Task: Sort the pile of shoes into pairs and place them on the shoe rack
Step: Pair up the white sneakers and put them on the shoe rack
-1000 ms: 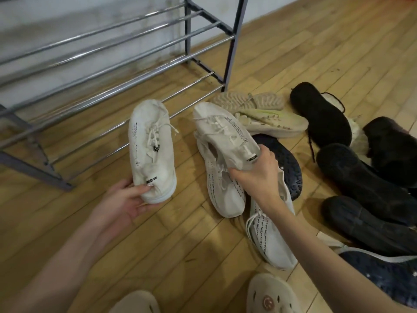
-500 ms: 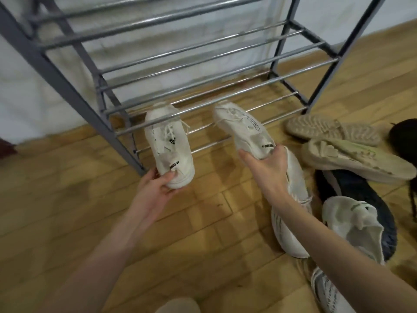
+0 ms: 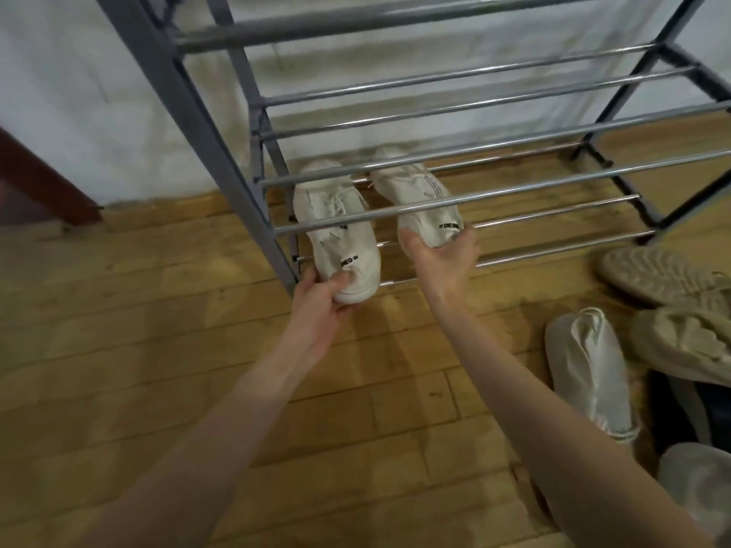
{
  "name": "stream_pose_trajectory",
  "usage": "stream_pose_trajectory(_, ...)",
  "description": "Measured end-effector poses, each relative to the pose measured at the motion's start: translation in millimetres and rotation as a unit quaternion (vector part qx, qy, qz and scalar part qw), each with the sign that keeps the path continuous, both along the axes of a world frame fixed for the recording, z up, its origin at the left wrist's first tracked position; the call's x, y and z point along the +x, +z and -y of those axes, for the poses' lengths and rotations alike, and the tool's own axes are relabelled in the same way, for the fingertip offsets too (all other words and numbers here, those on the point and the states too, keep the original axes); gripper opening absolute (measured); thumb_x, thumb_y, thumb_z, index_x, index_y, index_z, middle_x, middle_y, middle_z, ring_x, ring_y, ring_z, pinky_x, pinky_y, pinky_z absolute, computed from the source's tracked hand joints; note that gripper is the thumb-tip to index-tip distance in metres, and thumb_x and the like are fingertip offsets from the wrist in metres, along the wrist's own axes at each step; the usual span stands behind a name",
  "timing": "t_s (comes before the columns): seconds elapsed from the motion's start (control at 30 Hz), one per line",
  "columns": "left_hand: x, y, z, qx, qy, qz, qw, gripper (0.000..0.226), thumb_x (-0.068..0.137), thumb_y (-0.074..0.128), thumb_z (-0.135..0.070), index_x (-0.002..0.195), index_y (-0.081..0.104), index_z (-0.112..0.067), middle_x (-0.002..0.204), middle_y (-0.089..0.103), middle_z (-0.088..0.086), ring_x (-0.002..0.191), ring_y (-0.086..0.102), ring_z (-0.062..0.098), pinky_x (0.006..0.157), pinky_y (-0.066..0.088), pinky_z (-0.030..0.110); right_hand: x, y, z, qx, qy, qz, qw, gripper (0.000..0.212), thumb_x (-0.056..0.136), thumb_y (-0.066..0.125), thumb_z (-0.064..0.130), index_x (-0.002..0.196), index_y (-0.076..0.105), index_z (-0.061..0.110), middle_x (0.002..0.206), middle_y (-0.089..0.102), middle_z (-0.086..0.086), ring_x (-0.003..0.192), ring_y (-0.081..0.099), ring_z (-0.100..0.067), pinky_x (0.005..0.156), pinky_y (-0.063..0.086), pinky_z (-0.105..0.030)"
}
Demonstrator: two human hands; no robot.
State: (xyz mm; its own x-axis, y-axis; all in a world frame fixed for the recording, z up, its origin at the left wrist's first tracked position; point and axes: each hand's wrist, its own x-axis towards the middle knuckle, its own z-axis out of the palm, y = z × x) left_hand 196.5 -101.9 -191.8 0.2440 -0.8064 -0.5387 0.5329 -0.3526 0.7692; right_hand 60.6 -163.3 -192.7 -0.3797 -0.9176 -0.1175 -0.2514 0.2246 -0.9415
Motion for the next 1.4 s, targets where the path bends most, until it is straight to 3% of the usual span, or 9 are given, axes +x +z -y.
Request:
stream_pose_trajectory(0.17, -1, -1, 5, 0.015, 0.030, 0.016, 0.999, 0.044, 0.089, 0.053, 0.001, 0.131, 0.050, -0.011, 0.115, 0.065, 0.004, 0.102, 0.063, 0.023, 0.085, 0.053, 0.041, 12, -17, -5, -0.008, 0.047, -0.046, 0.998, 0.081, 0.071, 0.083, 0.035, 0.132, 0.041, 0.002, 0.127, 0.044, -0.013, 0.114, 0.041, -0.021, 0.094, 0.038, -0.027)
stream_pose_trajectory(0.4, -6, 7, -5, 0.023, 0.061, 0.026, 0.998, 0.043, 0.090, 0.053, -0.002, 0.132, 0.049, -0.010, 0.123, 0.061, 0.007, 0.113, 0.059, 0.024, 0.086, 0.053, 0.036, 8, -30, -24, -0.035, 0.082, -0.165, 0.982, 0.072, 0.078, 0.074, 0.043, 0.128, 0.045, 0.000, 0.118, 0.057, -0.014, 0.115, 0.049, -0.030, 0.100, 0.041, -0.046)
stream_pose_trajectory(0.63, -15, 17, -23, 0.053, 0.023, 0.177, 0.983, 0.050, 0.089, 0.053, -0.014, 0.138, 0.045, -0.017, 0.131, 0.056, 0.000, 0.121, 0.052, 0.020, 0.107, 0.039, 0.043, -29, -21, -78, -0.039, 0.142, -0.178, 0.973, 0.064, 0.089, 0.064, 0.017, 0.142, 0.033, 0.004, 0.139, 0.041, -0.012, 0.132, 0.034, -0.024, 0.108, 0.029, -0.029)
stream_pose_trajectory(0.7, -26, 19, -30, 0.053, 0.022, 0.223, 0.973, 0.048, 0.087, 0.054, -0.011, 0.134, 0.045, -0.014, 0.127, 0.055, -0.001, 0.117, 0.051, 0.019, 0.104, 0.040, 0.040, -46, -21, -96, -0.016, 0.142, -0.170, 0.975, 0.063, 0.088, 0.063, 0.012, 0.143, 0.032, 0.007, 0.142, 0.038, -0.009, 0.133, 0.034, -0.022, 0.104, 0.029, -0.023)
stream_pose_trajectory(0.8, -48, 21, -42, 0.068, 0.033, 0.269, 0.960, 0.048, 0.085, 0.054, -0.007, 0.130, 0.038, -0.007, 0.121, 0.048, 0.003, 0.109, 0.047, 0.020, 0.084, 0.039, 0.030, -80, -18, -120, 0.006, 0.118, -0.162, 0.980, 0.059, 0.087, 0.063, 0.010, 0.140, 0.036, 0.009, 0.139, 0.039, -0.009, 0.129, 0.037, -0.020, 0.097, 0.029, -0.016)
stream_pose_trajectory(1.03, -110, 4, -58, 0.035, -0.158, 0.315, 0.935, 0.042, 0.084, 0.058, -0.010, 0.124, 0.045, -0.008, 0.092, 0.048, -0.004, 0.098, 0.052, 0.024, 0.087, 0.043, 0.038, -163, 2, -185, -0.027, -0.010, -0.184, 0.982, 0.043, 0.088, 0.061, 0.011, 0.129, 0.048, 0.014, 0.132, 0.043, -0.005, 0.118, 0.045, -0.014, 0.098, 0.044, -0.031)
stream_pose_trajectory(1.17, -150, -9, -69, 0.011, -0.256, 0.312, 0.915, 0.040, 0.086, 0.059, -0.009, 0.124, 0.046, -0.005, 0.090, 0.048, -0.002, 0.087, 0.049, 0.021, 0.079, 0.041, 0.036, -199, 9, -223, -0.017, -0.093, -0.223, 0.970, 0.040, 0.089, 0.062, 0.012, 0.127, 0.050, 0.013, 0.128, 0.044, -0.002, 0.112, 0.047, -0.012, 0.092, 0.040, -0.022)
stream_pose_trajectory(1.3, -173, -21, -73, -0.012, -0.357, 0.354, 0.865, 0.049, 0.085, 0.062, -0.015, 0.129, 0.044, -0.011, 0.122, 0.051, 0.008, 0.099, 0.053, 0.020, 0.089, 0.045, 0.036, -221, 9, -256, 0.012, -0.142, -0.274, 0.951, 0.040, 0.087, 0.065, 0.013, 0.126, 0.054, 0.014, 0.133, 0.045, -0.004, 0.124, 0.043, -0.021, 0.102, 0.040, -0.032)
stream_pose_trajectory(1.4, -183, -16, -49, -0.158, -0.415, 0.484, 0.754, 0.060, 0.084, 0.065, -0.025, 0.137, 0.040, -0.014, 0.141, 0.039, 0.003, 0.122, 0.047, 0.020, 0.101, 0.041, 0.038, -234, 9, -262, 0.025, -0.113, -0.365, 0.924, 0.041, 0.085, 0.065, 0.015, 0.125, 0.056, 0.013, 0.138, 0.045, -0.010, 0.132, 0.034, -0.029, 0.108, 0.030, -0.040)
